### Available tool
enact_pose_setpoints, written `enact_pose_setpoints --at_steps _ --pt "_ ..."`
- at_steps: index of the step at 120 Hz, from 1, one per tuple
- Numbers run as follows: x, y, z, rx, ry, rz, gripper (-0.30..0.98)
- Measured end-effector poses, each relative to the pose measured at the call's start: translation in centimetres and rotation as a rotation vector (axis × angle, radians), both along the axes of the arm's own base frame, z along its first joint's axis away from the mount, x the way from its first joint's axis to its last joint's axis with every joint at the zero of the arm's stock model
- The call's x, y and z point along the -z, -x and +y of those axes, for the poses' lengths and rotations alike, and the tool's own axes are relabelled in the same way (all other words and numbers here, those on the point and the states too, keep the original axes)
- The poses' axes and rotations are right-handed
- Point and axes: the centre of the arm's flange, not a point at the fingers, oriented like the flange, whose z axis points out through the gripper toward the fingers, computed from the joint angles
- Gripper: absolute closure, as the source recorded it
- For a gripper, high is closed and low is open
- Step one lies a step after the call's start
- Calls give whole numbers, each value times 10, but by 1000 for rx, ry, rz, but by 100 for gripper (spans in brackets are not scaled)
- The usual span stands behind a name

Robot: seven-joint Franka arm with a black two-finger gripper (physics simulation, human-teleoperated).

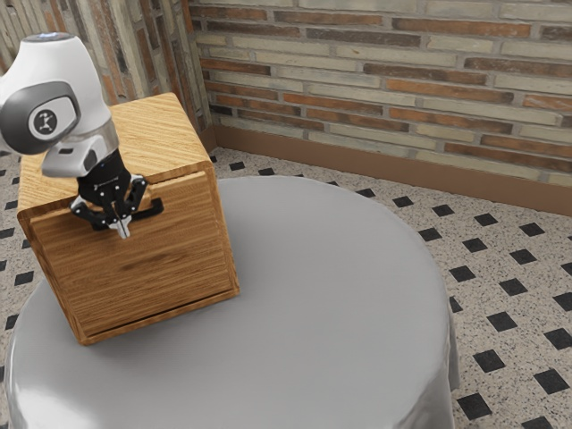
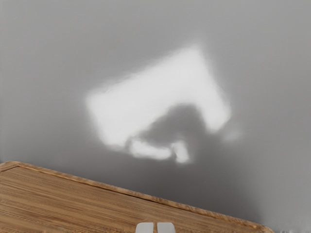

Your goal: Push the drawer handle with one arm to close the drawer

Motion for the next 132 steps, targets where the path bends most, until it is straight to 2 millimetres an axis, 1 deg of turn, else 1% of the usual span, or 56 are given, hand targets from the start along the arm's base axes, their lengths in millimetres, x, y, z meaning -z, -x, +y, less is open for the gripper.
enact_pose_setpoints --at_steps 15,24,36,44,48,55,60,66,70,74,79,89,101,115,132 --pt "0 -7 7 -5 -8 -11 79" --pt "1 -9 6 3 -10 -14 80" --pt "-3 -9 -9 36 2 -25 79" --pt "-8 -7 -31 65 39 -28 79" --pt "-14 -7 -39 64 65 -33 79" --pt "-35 -11 -50 31 99 -40 78" --pt "-56 -14 -73 28 104 -52 75" --pt "-78 -19 -103 18 100 -57 68" --pt "-87 -23 -120 -1 97 -50 63" --pt "-97 -28 -131 -38 95 -41 57" --pt "-109 -32 -138 -100 95 -30 47" --pt "-116 -43 -143 -241 73 -1 32" --pt "-124 -49 -141 -410 55 14 20" --pt "-129 -49 -142 -595 44 27 12" --pt "-130 -47 -143 -784 35 40 6"
